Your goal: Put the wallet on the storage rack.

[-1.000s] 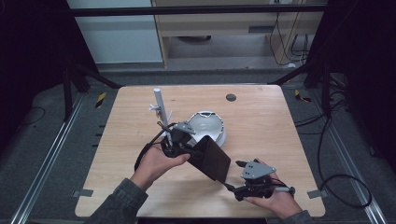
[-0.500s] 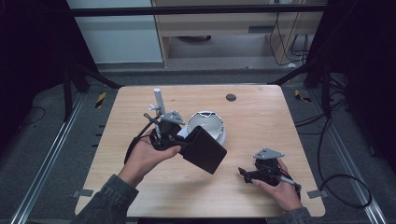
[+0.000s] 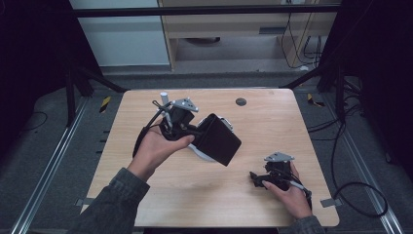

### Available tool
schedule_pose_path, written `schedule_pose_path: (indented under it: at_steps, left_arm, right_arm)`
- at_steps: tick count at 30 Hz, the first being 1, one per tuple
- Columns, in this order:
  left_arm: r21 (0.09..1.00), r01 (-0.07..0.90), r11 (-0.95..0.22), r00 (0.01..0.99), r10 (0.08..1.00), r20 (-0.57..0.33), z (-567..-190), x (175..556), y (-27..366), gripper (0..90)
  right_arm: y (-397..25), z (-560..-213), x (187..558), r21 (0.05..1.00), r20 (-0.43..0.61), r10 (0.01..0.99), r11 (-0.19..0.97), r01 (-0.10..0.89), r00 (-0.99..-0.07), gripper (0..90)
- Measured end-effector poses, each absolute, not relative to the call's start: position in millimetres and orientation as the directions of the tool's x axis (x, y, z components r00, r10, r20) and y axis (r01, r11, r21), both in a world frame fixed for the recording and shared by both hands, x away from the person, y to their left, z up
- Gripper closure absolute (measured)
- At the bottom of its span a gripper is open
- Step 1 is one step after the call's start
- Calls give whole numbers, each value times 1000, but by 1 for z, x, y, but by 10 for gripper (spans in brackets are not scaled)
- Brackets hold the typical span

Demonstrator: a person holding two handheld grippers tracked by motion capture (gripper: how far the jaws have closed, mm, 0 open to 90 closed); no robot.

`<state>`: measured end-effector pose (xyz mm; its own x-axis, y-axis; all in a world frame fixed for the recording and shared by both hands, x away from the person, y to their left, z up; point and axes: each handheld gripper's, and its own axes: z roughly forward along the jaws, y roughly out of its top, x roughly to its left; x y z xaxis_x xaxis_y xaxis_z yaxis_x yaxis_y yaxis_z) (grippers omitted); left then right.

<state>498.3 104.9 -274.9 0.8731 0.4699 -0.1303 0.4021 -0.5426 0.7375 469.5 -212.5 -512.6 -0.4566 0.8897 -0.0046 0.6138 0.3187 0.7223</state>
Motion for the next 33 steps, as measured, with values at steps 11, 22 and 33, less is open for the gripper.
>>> schedule_pose_path:
  at_steps: [11,22,33]
  left_arm:
    - [748,417,-516,844,525,-108,-263,525,101,809]
    - [758,452,-471,801,588,-113,-267,540,115,809]
    - [740,485,-466,774,622,-115,-282,548,120,808]
  right_arm:
    - [-213,-513,470,721,-5,897,310,620,-442,4]
    - [-213,-513,470,722,-6,897,310,619,-442,4]
    - [-213,-513,470,722,-7,897,311,618,-443,4]
